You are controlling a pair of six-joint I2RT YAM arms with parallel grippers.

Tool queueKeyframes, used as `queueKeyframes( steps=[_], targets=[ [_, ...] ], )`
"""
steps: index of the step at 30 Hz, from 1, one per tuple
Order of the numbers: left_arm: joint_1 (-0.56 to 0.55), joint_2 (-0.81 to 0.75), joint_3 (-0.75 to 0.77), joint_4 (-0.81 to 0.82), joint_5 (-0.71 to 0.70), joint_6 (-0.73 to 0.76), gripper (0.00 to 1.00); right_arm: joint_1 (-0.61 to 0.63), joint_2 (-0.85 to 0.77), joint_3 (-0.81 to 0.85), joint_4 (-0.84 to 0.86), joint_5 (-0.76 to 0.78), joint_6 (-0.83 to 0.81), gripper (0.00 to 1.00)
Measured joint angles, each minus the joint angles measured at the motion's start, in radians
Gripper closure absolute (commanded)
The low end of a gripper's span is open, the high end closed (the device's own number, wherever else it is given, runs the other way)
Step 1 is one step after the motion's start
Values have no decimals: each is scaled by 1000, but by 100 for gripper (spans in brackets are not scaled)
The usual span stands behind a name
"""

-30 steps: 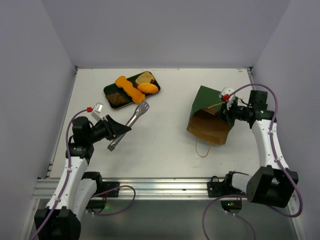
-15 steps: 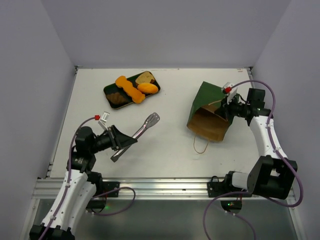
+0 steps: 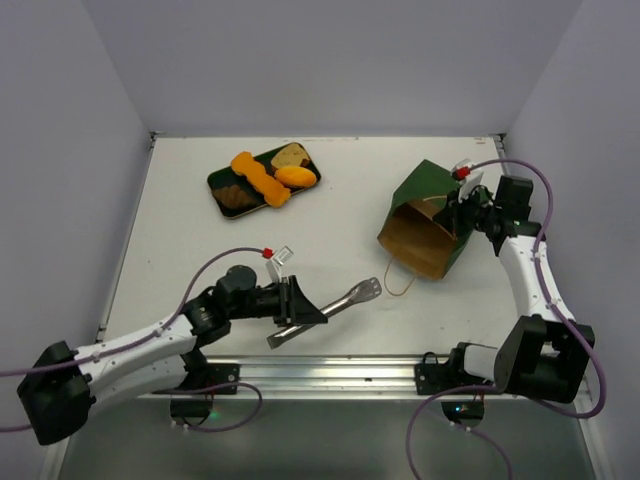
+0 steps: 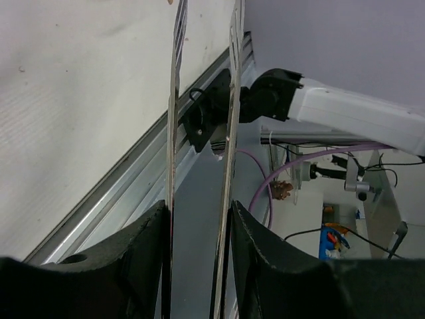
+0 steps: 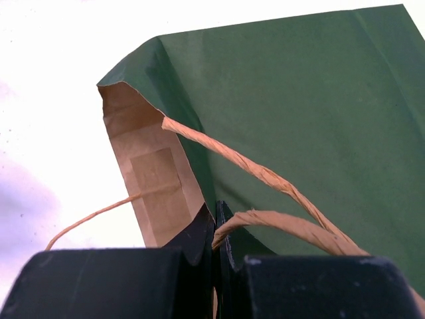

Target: Take the fake bread out of the paper bag

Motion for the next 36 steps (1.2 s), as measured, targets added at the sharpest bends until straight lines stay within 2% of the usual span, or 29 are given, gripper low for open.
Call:
queueKeyframes(
  steps=[3,9,15,20,25,27,30,36],
  targets=[
    [-63,176,34,90,-59,-26,56,0,-11,-11,-10,-4,-16,100],
    [-74,401,156,214,-121,-52,56,0,-13,-13,-32,-7,-46,100],
    [-75,480,236,294,-134,-69,56,3,-13,-17,-76,-12,-106,96],
    [-75,571,253,360,-141,-106,56,7,-26,-27,-114,-38,-147,98],
    [-76,669,253,404,-146,-151,56,25,-154,-105,-46,-26,-116,100],
    [-76,686,253,413,-151,-160,56,87,-182,-117,-51,19,-131,100],
    [-79,693,253,425,-161,-180,57,200,-134,-117,-86,55,-172,100],
    [-83,693,234,447,-167,-207,57,283,-81,-117,-196,87,-261,100]
  ],
)
